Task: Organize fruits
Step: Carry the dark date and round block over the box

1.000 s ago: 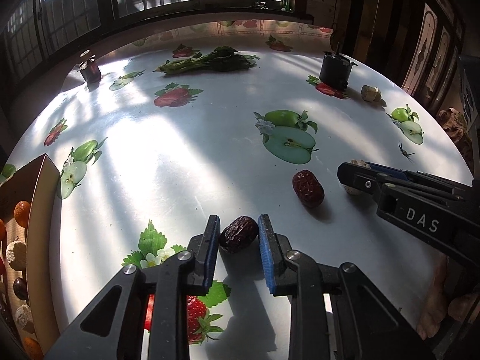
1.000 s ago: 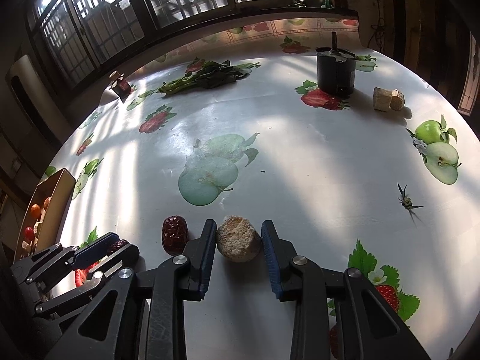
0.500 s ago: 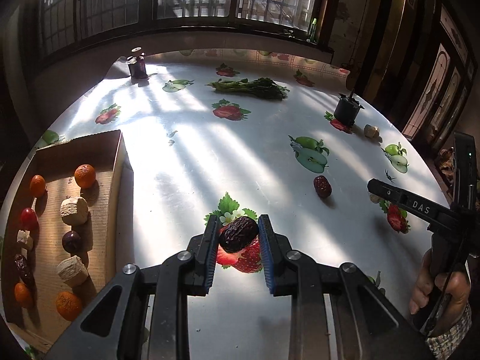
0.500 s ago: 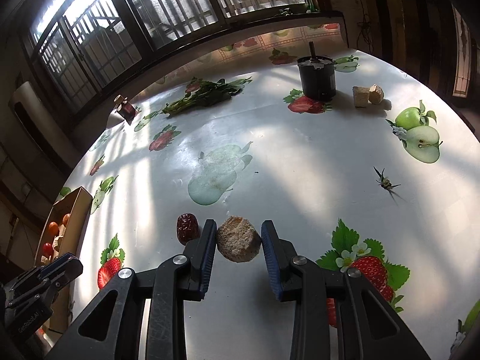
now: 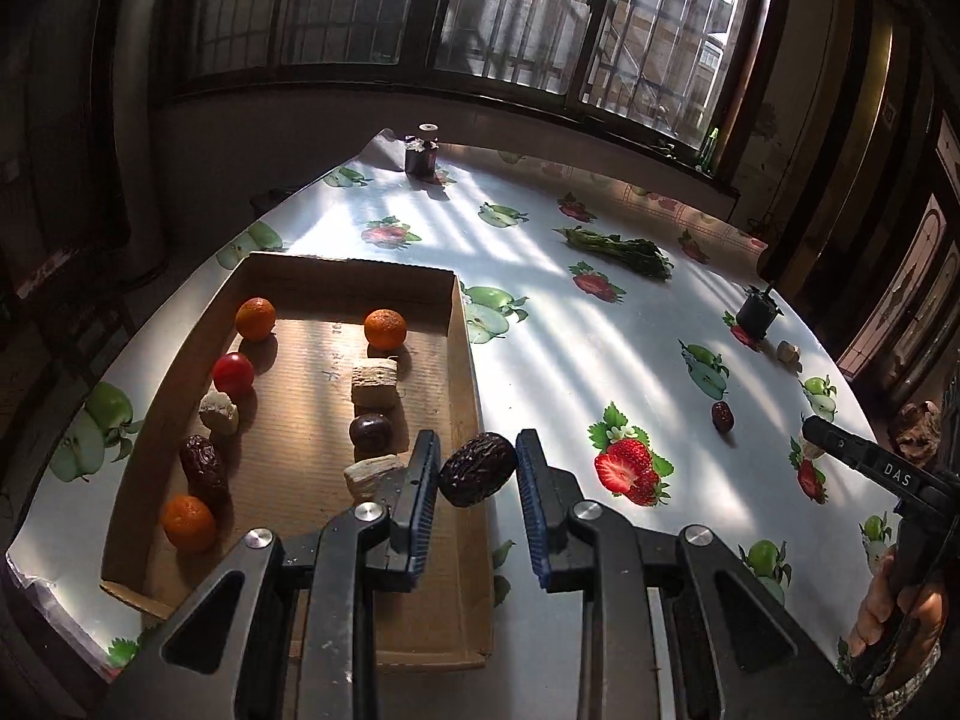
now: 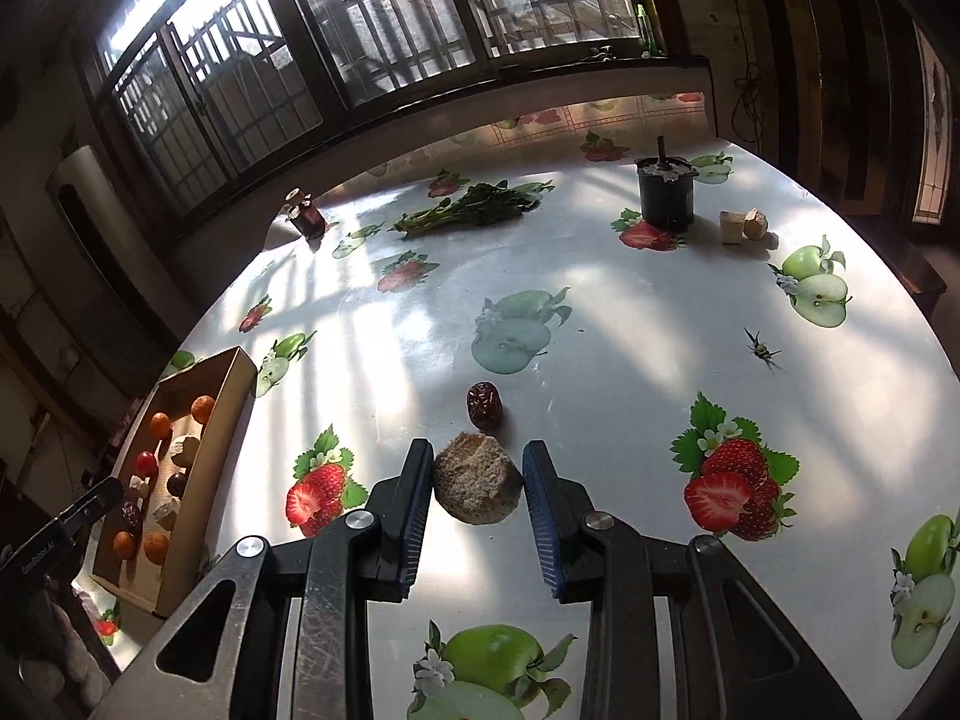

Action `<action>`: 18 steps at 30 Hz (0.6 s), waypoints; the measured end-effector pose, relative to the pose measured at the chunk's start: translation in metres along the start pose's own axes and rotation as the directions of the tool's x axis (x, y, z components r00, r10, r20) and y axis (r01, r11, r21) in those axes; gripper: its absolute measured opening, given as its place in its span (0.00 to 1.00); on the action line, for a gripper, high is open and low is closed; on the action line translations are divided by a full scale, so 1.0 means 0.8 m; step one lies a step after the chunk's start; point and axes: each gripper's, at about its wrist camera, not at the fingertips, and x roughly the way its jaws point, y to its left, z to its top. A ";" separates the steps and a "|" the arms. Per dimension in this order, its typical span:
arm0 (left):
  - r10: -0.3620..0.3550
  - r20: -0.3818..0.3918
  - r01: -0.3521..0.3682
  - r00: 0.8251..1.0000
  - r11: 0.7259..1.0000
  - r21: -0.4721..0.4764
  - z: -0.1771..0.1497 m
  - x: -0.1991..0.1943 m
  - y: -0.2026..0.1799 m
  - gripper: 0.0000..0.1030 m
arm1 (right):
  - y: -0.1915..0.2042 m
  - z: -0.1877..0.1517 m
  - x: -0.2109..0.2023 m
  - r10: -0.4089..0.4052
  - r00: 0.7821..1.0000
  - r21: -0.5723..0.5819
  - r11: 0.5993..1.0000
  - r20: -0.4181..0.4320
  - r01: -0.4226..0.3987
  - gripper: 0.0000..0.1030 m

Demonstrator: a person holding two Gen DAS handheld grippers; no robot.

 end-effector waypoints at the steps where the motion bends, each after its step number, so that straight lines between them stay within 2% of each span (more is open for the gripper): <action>1: 0.008 0.008 -0.008 1.000 1.000 -0.011 -0.001 -0.006 0.011 0.24 | 0.015 0.000 0.000 0.018 1.000 -0.020 1.000 0.000 -0.018 0.32; 6: 0.050 0.027 -0.048 0.998 0.997 -0.068 -0.004 -0.023 0.062 0.24 | 0.097 -0.006 0.010 0.110 0.993 -0.115 0.987 -0.032 -0.113 0.32; 11: 0.078 0.014 -0.076 0.997 0.989 -0.129 -0.010 -0.023 0.108 0.24 | 0.168 -0.018 0.031 0.171 0.982 -0.197 0.963 -0.084 -0.184 0.32; 18: 0.102 -0.021 -0.104 0.995 0.981 -0.162 -0.017 -0.011 0.139 0.25 | 0.234 -0.034 0.056 0.222 0.964 -0.248 0.935 -0.144 -0.253 0.32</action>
